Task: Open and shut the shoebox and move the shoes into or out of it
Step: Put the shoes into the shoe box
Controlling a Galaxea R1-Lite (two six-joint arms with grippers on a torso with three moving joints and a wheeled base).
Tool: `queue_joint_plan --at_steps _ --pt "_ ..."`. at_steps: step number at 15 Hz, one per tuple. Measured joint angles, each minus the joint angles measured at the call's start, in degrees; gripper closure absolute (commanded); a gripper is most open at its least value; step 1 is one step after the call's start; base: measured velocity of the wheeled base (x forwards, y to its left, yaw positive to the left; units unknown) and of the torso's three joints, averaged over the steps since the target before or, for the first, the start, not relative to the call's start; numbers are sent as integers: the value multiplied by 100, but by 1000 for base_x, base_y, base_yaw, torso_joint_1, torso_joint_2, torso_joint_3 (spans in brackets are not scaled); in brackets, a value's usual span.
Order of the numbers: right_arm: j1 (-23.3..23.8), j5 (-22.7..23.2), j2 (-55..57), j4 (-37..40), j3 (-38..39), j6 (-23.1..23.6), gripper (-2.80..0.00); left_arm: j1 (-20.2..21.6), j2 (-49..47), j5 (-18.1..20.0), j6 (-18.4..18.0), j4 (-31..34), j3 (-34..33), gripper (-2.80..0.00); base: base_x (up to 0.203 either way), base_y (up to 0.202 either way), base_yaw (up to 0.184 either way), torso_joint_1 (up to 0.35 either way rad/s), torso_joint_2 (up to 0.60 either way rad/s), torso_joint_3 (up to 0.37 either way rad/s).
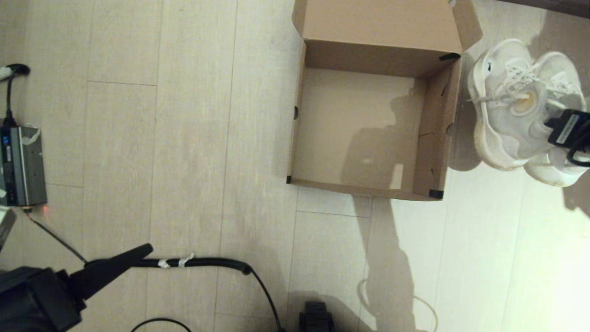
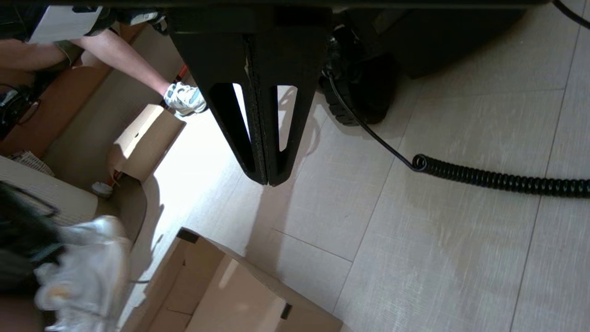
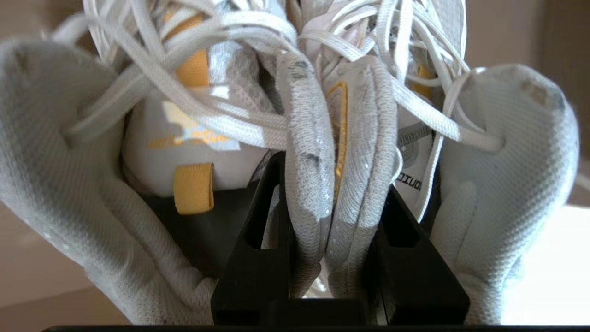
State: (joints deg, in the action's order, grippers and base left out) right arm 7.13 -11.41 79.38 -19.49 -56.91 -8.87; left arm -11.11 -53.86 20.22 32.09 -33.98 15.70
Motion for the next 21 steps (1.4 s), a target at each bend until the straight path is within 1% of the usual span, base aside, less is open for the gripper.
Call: queue_joint_plan --at_steps 3,4,5,7,9,10,14,15,17,19,21 --pt "-102 212 -756 1724 -1001 -59 0 13 100 -45 5 10 4 0 0 0 0 0 0 0" --pt "-253 289 -905 2160 -1238 -97 0 17 107 -126 5 10 6 0 0 0 0 0 0 0" --pt "-467 314 -998 2403 -1371 -158 0 24 107 -159 6 16 9 0 0 0 0 0 0 0" --pt "-1076 314 -1078 2461 -1537 -411 0 49 100 -168 5 18 9 0 0 0 0 0 0 0" --pt "-1809 204 -1055 2453 -1647 -749 0 98 67 -171 6 18 6 0 0 0 0 0 0 0" --pt "-2197 42 -1006 2461 -1676 -877 0 134 37 -169 6 18 6 0 0 0 0 0 0 0" --pt "-3689 -931 -714 2412 -1700 -1179 0 222 -134 -177 2 16 93 0 0 0 0 0 0 0" --pt "-4001 -1133 -608 2407 -1661 -1250 0 254 -182 -177 0 16 145 0 0 0 0 0 0 0" --pt "-4378 -1357 -344 2163 -1480 -1414 0 295 -270 -187 0 16 232 0 0 0 0 0 0 0" --pt "-4474 -1389 -164 1789 -1234 -1394 0 308 -319 -188 -1 18 269 0 0 0 0 0 0 0" --pt "-4508 -1385 20 1596 -978 -1291 0 310 -339 -206 -1 16 295 0 0 0 0 0 0 0"
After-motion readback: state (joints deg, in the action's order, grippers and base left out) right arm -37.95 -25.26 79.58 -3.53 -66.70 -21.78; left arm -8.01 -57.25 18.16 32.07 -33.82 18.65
